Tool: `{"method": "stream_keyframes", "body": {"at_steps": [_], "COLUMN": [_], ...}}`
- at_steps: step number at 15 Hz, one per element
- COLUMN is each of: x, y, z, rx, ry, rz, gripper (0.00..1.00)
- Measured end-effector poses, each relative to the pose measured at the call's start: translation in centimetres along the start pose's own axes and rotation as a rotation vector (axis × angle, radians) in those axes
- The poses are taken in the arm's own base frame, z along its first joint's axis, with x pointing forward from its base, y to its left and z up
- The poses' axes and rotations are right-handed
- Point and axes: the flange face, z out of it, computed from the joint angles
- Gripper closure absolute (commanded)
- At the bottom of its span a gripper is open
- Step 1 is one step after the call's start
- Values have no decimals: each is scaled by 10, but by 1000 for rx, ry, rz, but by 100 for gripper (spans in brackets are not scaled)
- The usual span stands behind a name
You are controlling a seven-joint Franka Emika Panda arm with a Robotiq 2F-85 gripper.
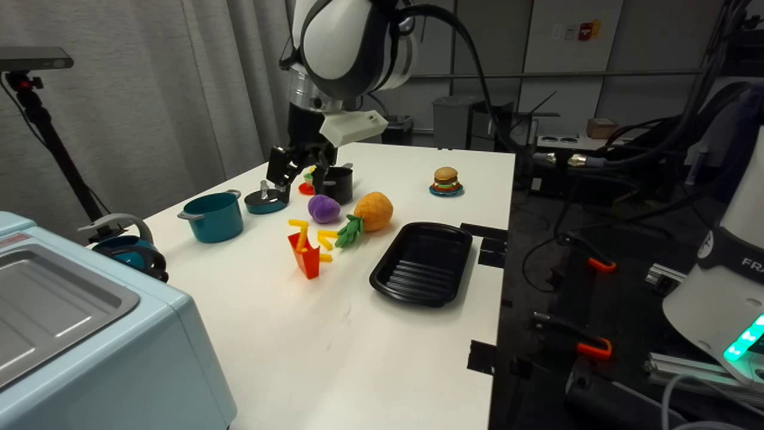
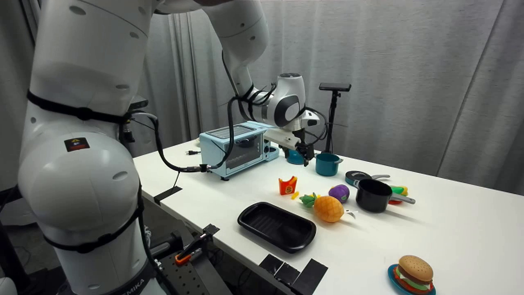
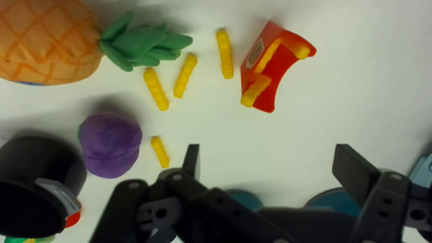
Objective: Pick the potato chip and put it in the bag
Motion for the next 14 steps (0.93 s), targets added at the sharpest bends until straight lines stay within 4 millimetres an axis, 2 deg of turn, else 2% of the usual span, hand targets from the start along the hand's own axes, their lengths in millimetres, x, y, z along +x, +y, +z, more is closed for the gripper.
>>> {"method": "stream_keyframes", "body": {"at_steps": [7,14], "x": [21,23], "y": [3,4], "z": [-31,-35], "rx": [-5,-5], "ry": [4,1], "rz": [12,16], "gripper": [0,0]}}
